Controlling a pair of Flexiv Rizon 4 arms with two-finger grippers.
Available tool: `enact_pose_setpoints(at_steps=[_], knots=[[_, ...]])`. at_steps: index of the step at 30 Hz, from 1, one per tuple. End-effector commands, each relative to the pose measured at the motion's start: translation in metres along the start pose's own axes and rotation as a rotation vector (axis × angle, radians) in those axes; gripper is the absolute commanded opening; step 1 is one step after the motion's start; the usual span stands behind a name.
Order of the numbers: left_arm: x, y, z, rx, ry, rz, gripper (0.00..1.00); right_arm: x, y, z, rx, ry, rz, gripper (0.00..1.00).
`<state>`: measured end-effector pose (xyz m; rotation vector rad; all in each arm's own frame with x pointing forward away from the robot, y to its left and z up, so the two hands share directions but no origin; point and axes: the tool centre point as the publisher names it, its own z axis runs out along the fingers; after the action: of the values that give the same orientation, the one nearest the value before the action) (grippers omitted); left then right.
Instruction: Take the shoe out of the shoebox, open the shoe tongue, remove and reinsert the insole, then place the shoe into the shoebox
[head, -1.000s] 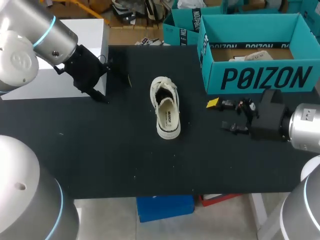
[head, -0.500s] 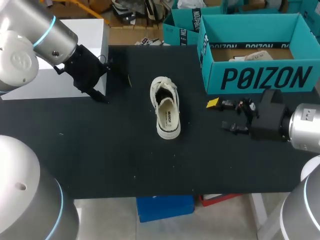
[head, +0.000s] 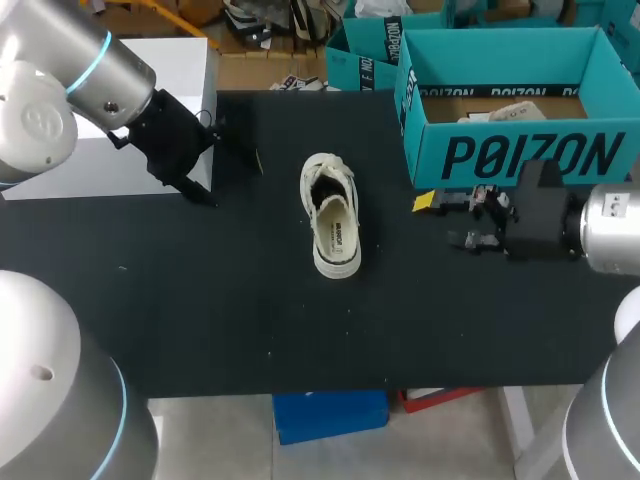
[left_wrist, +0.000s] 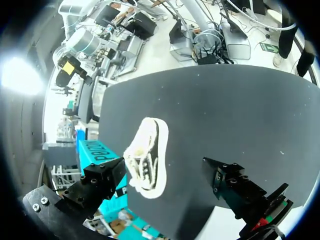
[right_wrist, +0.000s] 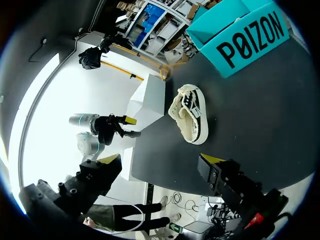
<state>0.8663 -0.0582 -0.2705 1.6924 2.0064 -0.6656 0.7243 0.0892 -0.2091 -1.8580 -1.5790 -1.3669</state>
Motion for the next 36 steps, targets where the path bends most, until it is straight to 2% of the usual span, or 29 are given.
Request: enact_pose_setpoints(at_steps=[1,5,12,14,20,29,36], knots=[[0.001,-0.001,0.001,-0.006,-0.002,0.002,1.0,0.014,0.048,0.018,0.245,-0.29,-0.088,1.0],[0.001,-0.001,0.001,-0.006,-0.002,0.002,1.0,0.015,0.063,0.031,0.356,-0.502,-0.184,1.0],[0.001,-0.001,0.001,-0.006,-0.002,0.002,1.0,0.006,0.08,0.051,0.421,-0.629,-0.25,1.0],[0.001,-0.001,0.001,-0.006,-0.002,0.002,1.0,0.002,0.085,0.054,0.418,-0.657,-0.261,1.0],[0.001,-0.001,0.001,-0.006,-0.002,0.002,1.0,-0.005,0.102,0.067,0.465,-0.798,-0.324,1.0],[0.001,-0.001,0.001,-0.006,-0.002,0.002,1.0,-0.019,0.114,0.086,0.456,-0.875,-0.355,1.0],[0.001,-0.001,0.001,-0.006,-0.002,0.002,1.0,-0.019,0.117,0.093,0.456,-0.894,-0.372,1.0]])
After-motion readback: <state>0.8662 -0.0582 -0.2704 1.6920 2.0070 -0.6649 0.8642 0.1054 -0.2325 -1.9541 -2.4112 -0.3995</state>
